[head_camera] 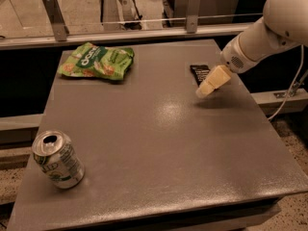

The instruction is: Move rxbar chocolate near 7up can

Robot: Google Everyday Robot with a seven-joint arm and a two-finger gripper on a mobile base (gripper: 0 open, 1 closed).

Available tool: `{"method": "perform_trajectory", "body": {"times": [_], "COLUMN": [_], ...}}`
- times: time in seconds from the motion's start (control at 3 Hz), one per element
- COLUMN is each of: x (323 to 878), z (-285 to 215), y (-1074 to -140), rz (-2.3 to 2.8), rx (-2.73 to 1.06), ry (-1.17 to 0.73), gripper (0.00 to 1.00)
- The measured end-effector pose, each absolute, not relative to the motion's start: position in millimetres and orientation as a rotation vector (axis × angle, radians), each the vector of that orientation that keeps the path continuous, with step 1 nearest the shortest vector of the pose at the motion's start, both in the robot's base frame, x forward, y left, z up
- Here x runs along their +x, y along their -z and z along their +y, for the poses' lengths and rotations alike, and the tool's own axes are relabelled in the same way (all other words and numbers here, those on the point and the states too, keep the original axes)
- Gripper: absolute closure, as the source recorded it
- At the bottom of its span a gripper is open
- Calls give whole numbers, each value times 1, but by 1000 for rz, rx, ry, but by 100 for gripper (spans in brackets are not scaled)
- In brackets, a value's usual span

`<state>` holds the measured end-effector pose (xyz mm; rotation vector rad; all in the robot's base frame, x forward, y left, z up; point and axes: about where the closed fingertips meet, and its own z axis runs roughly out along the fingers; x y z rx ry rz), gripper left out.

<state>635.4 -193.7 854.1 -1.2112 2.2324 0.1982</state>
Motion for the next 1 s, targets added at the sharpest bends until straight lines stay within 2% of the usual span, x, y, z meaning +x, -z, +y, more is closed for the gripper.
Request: {"method": "perform_trajectory", "body": {"times": [0.33,0.67,1.0], "x": [649,658,661], "z": [-188,-184,-181], "y": [-841,-834,-834], "rz": [2278,2315,2326], "rx": [-1128,-1079,-1062], "ry": [-253,-291,-315], "gripper": [0,17,41]}}
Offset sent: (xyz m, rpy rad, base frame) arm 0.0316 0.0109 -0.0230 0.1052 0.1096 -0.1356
